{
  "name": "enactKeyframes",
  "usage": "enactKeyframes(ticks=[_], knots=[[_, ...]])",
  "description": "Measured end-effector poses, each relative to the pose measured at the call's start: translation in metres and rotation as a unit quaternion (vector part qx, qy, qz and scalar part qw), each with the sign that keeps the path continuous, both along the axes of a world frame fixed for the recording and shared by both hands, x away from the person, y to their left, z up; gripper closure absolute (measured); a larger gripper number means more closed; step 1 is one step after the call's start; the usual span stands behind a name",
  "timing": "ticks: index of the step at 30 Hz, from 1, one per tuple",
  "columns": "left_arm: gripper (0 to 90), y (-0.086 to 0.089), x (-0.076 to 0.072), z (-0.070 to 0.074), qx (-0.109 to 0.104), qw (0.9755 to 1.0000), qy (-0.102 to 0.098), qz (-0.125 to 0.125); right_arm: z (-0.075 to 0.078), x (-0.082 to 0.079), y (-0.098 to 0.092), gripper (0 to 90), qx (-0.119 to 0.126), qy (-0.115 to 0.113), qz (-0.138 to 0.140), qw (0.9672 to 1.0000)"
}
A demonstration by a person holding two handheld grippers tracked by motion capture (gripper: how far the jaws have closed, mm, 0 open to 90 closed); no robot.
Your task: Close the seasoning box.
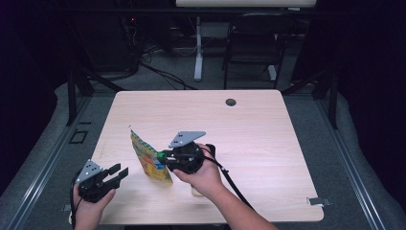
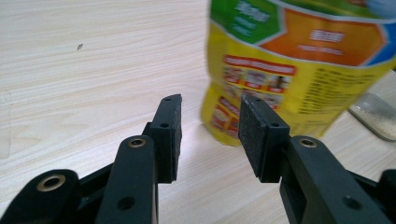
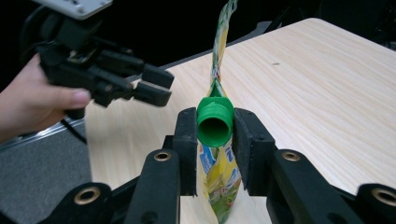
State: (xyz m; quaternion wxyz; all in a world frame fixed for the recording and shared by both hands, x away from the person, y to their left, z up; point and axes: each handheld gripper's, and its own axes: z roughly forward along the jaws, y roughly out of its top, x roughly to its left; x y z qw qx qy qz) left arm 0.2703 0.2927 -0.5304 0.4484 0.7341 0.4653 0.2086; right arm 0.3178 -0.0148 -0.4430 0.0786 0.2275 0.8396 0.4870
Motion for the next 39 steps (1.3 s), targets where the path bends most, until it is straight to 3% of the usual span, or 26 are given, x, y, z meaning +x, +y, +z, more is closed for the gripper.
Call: enactKeyframes(ticks=[6,12,25,29,32,39], knots=[[60.2,-0.002,0.0,0.0,0.003,1.0,0.0,-0.002,0.004,-0.009,-0.022,71.8,-0.017,-0.003,0.03,0.9994],[60.2,-0.002,0.0,-0.001,0.003,1.0,0.002,-0.002,0.006,-0.006,-0.041,71.8,-0.026,0.004,0.046,0.9986],[60.2,-0.003,0.0,-0.001,0.004,1.0,0.003,-0.004,0.011,-0.001,-0.054,71.6,-0.05,0.01,0.075,0.9959],[60.2,-0.003,0.0,-0.001,0.004,1.0,0.003,-0.004,0.013,0.0,-0.054,71.0,-0.051,0.025,0.065,0.9963],[60.1,-0.004,0.0,-0.001,0.005,1.0,0.002,-0.004,0.018,-0.001,-0.049,63.9,-0.051,0.032,0.059,0.9965],[60.1,-0.005,0.0,-0.001,0.002,1.0,-0.001,-0.006,0.037,0.004,-0.024,61.7,-0.06,0.029,0.039,0.997]])
